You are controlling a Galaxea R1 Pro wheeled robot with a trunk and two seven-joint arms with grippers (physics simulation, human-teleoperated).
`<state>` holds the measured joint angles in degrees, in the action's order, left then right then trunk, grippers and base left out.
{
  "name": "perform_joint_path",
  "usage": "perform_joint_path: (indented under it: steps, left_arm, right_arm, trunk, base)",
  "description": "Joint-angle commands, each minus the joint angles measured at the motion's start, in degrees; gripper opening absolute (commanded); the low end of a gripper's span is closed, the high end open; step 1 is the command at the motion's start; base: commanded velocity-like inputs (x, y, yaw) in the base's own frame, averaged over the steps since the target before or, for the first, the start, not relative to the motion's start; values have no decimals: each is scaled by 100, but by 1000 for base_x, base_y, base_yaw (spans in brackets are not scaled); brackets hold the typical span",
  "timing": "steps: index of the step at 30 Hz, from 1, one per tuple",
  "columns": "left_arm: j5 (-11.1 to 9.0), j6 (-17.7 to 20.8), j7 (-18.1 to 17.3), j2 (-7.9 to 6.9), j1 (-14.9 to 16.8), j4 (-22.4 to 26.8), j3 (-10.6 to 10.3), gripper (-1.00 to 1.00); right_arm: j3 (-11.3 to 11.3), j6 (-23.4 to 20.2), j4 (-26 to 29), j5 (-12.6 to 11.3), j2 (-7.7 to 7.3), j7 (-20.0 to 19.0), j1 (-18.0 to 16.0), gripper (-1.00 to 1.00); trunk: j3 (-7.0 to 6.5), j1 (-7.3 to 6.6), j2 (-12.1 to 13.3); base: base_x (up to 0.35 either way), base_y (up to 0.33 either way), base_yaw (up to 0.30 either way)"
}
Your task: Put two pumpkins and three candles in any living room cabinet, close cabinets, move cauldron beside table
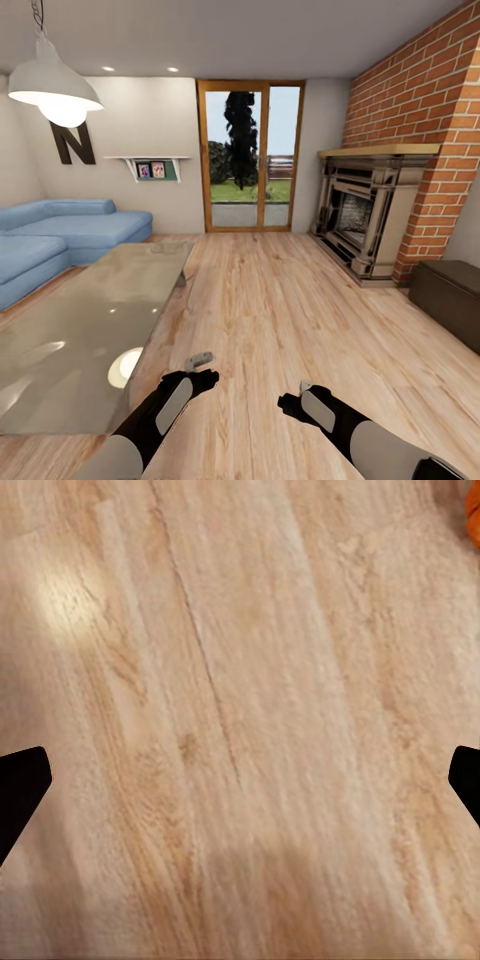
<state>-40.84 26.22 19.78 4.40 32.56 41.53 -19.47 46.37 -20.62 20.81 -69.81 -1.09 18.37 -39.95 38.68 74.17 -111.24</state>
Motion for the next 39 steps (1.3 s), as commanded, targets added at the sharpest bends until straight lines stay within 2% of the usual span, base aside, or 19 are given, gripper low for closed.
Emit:
perform_joint_path:
  steps: [1,2,7,20,26,29,39]
  left_arm:
    - [-64,6,54,-2,5,8,13,100]
    - [-69,6,53,-1,5,9,78,100]
    - [-60,35,56,-1,5,40,146,100]
    - [-47,295,94,-1,20,66,154,100]
    - [-47,498,672,14,22,73,162,100]
    - [-46,528,816,22,22,74,163,100]
    - [-47,562,882,26,56,17,162,100]
  right_arm:
    - [38,-14,20,-42,-10,44,-4,100]
    - [38,-13,20,-42,-11,42,-4,100]
    - [29,33,34,-42,-22,7,-4,100]
    - [21,50,37,-42,-30,-2,-4,100]
    - [20,57,37,-39,-29,-8,-4,100]
    - [21,65,34,-35,-31,-9,-4,100]
    - [38,233,12,-33,-44,-17,-4,100]
  trunk:
    - [13,-1,-3]
    - [1,-23,37]
    - [-59,-132,237]
    - [-279,-418,759]
    - [-386,-550,999]
    - [-440,-616,1120]
    - [-620,-835,1521]
  base:
    - [7,-6,218]
    - [4,-3,218]
    - [1,-1,217]
    - [0,0,35]
    - [0,0,0]
    - [0,0,0]
    - [0,0,0]
